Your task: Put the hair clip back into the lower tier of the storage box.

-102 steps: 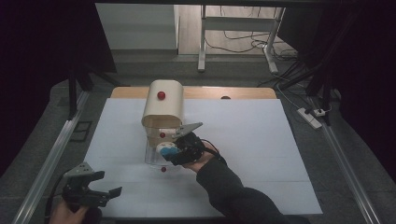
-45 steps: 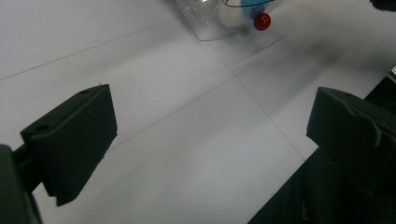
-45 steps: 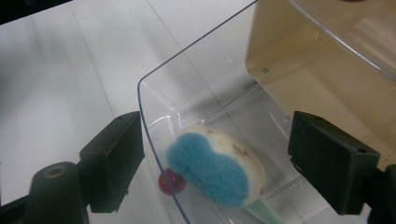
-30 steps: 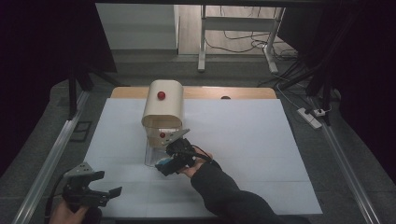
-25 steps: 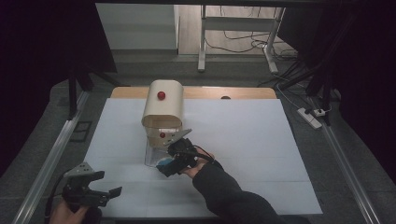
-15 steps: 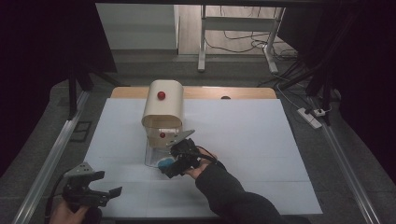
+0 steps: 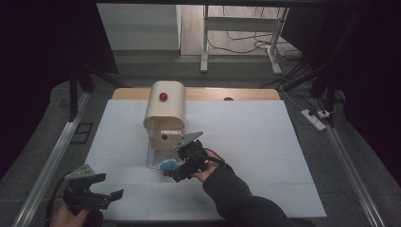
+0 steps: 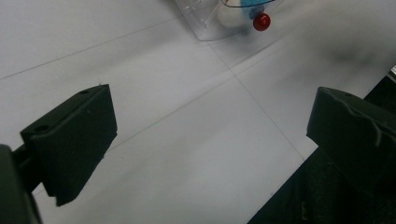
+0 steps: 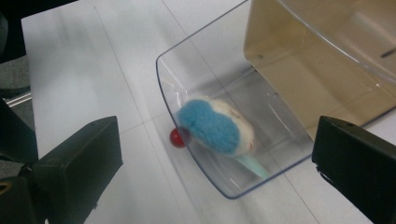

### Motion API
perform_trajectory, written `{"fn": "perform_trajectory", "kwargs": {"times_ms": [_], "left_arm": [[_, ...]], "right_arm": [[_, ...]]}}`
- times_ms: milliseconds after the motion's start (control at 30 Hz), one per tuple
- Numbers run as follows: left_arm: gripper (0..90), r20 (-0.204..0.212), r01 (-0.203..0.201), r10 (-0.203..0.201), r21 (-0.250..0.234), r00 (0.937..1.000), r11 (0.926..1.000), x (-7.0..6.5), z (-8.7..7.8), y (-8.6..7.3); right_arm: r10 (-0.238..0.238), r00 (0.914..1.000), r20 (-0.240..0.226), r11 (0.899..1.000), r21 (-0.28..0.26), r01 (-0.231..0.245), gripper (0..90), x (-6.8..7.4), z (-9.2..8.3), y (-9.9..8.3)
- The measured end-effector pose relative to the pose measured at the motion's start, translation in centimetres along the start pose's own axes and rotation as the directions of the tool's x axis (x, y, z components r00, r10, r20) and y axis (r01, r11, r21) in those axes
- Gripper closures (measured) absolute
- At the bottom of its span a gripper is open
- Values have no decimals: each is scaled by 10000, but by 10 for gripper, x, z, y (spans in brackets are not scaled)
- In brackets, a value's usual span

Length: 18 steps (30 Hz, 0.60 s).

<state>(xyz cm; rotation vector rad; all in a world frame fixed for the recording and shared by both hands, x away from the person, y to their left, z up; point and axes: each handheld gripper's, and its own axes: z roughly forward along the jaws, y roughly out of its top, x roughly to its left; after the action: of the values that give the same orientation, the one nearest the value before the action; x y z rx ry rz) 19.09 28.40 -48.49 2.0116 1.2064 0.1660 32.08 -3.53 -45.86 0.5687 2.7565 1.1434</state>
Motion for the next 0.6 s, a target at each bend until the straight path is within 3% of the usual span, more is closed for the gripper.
{"fn": "perform_trajectory", "kwargs": {"times_ms": [600], "left_arm": [[15,29,-19,19,-1,10000,10000,0,0,0]], "right_arm": [[457,9989,103,9989,-57,-457,0,-7,-14,-17]]}}
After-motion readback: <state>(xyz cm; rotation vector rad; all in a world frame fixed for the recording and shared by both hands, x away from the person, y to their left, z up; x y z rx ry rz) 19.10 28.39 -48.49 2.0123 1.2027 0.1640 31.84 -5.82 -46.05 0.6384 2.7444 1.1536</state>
